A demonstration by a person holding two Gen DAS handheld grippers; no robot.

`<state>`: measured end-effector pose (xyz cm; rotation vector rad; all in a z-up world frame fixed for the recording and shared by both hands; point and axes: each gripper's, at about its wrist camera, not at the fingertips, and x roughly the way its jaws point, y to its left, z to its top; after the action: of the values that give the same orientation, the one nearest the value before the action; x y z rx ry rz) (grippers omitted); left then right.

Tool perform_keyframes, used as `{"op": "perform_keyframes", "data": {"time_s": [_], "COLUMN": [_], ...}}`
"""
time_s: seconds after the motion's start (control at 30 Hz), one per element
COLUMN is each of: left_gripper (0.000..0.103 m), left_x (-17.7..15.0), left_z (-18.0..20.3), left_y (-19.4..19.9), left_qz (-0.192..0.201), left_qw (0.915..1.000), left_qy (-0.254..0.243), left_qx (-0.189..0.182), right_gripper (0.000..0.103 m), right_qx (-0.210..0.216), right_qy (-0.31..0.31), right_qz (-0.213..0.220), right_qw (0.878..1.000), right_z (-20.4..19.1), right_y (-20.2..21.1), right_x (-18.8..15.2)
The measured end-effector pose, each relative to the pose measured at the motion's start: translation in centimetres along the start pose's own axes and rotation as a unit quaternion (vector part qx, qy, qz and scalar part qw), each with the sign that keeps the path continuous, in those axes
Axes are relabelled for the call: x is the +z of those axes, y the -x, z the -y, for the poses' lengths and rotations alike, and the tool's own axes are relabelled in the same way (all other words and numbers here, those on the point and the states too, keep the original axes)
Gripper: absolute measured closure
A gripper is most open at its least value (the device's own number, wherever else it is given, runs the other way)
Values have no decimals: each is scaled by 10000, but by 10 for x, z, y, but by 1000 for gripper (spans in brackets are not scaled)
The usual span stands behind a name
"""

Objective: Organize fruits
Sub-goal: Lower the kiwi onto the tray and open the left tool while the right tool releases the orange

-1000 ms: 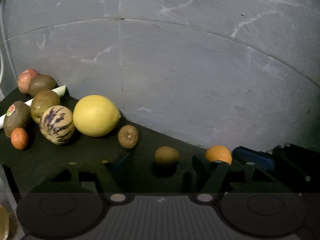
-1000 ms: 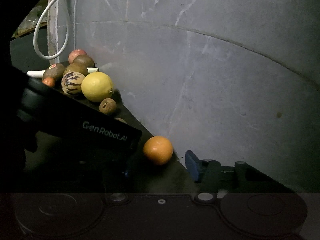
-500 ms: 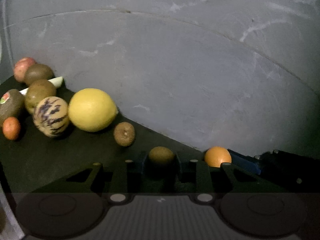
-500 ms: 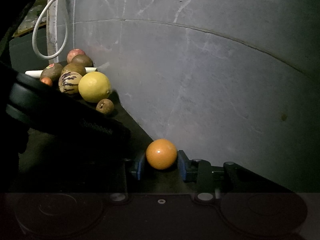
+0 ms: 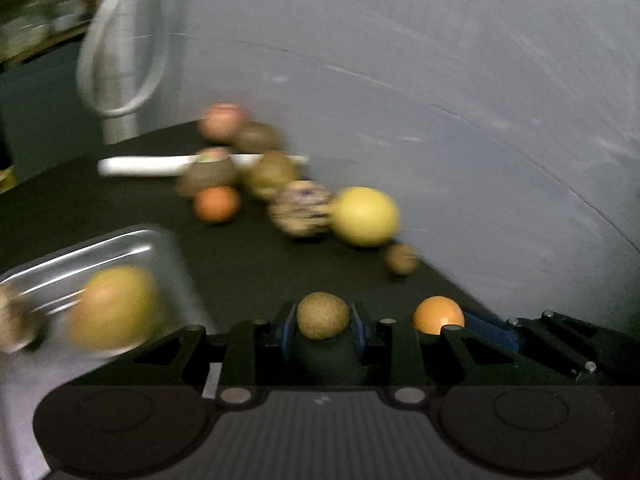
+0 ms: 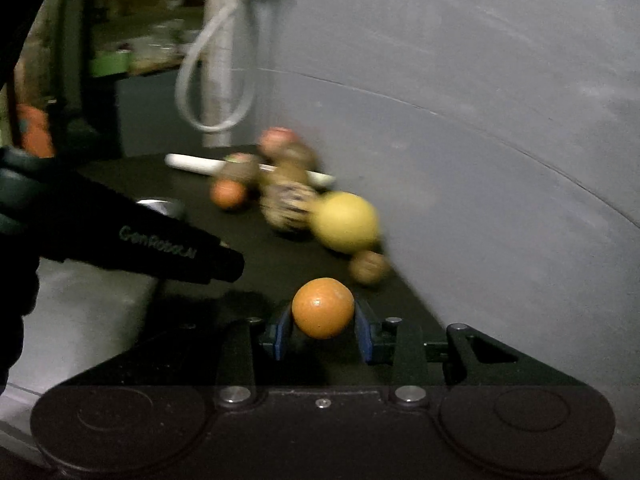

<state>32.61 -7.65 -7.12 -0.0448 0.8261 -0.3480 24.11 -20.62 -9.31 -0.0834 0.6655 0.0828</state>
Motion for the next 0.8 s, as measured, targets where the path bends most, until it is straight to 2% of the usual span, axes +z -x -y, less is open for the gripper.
{"op": "perform_keyframes", "data": {"time_s": [0.17,0.4,0.6,0.8], "left_gripper": [72,72,72,72], "left_x": [-11,-30,-46,-53], "left_z": [-45,-101,-134,-143], "left_y": [35,66,66,60], "left_qz": [104,181,112,95], "left_qw": [9957,9799,9662,9613], "left_qy": [653,1400,1972,2113], "left_qx": [644,1412,1656,1765], "right_gripper": [68,68,68,68], "right_qx": [655,1432,1875,1995], "right_qy": [362,842,1133,1231], "right_qz": [93,101,-40,-168], "right_qw": [9972,9861,9757,9720], "right_z": [-39,-89,-114,-122], "right_y": [-3,-8,-21,-32], "right_x": [17,27,22,16]}}
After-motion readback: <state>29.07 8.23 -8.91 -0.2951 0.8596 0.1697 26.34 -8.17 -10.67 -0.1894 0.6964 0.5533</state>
